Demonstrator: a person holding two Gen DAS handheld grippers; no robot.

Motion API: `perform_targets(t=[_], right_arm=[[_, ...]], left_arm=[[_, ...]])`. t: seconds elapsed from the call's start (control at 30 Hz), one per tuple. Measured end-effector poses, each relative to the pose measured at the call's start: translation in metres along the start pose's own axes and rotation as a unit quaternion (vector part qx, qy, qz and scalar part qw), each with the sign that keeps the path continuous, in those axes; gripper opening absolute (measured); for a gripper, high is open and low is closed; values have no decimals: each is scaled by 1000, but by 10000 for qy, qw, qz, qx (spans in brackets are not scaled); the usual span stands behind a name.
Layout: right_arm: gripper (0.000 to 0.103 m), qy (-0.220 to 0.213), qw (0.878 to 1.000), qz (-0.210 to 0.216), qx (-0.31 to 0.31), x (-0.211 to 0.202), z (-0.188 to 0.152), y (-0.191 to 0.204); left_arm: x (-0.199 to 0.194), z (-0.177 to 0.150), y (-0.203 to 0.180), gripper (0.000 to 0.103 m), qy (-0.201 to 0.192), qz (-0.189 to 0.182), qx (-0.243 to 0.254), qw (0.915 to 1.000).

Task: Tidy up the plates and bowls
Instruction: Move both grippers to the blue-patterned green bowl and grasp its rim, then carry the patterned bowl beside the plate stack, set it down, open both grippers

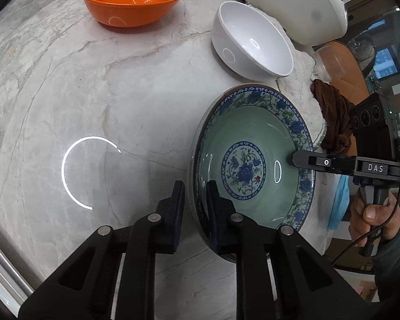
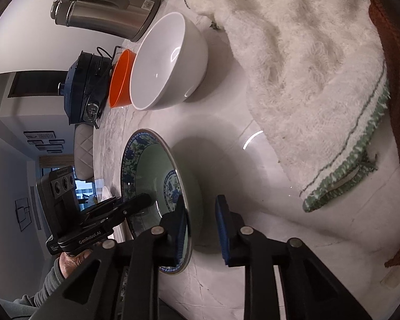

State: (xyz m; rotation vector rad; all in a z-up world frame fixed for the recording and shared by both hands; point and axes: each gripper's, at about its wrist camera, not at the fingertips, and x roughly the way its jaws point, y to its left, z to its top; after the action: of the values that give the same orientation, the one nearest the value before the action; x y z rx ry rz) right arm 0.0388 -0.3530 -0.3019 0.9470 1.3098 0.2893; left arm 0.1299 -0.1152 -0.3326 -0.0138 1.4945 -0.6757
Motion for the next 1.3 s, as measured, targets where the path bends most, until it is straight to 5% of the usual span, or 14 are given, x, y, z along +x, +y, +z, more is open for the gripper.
perform_targets(t=[0.47, 0.9, 1.3], right_arm=[[13, 26, 10000, -28, -79, -1, -5, 34], [13, 300, 9984, 94, -471, -7, -46, 97], [14, 681, 9961, -49, -560, 32, -74, 93]], left_arm=[[-45, -20, 2, 9, -152, -7, -361, 9992], [-118, -102, 1, 10, -308, 105, -641, 9974], [-97, -155, 32, 11, -171, 253, -845, 9960]])
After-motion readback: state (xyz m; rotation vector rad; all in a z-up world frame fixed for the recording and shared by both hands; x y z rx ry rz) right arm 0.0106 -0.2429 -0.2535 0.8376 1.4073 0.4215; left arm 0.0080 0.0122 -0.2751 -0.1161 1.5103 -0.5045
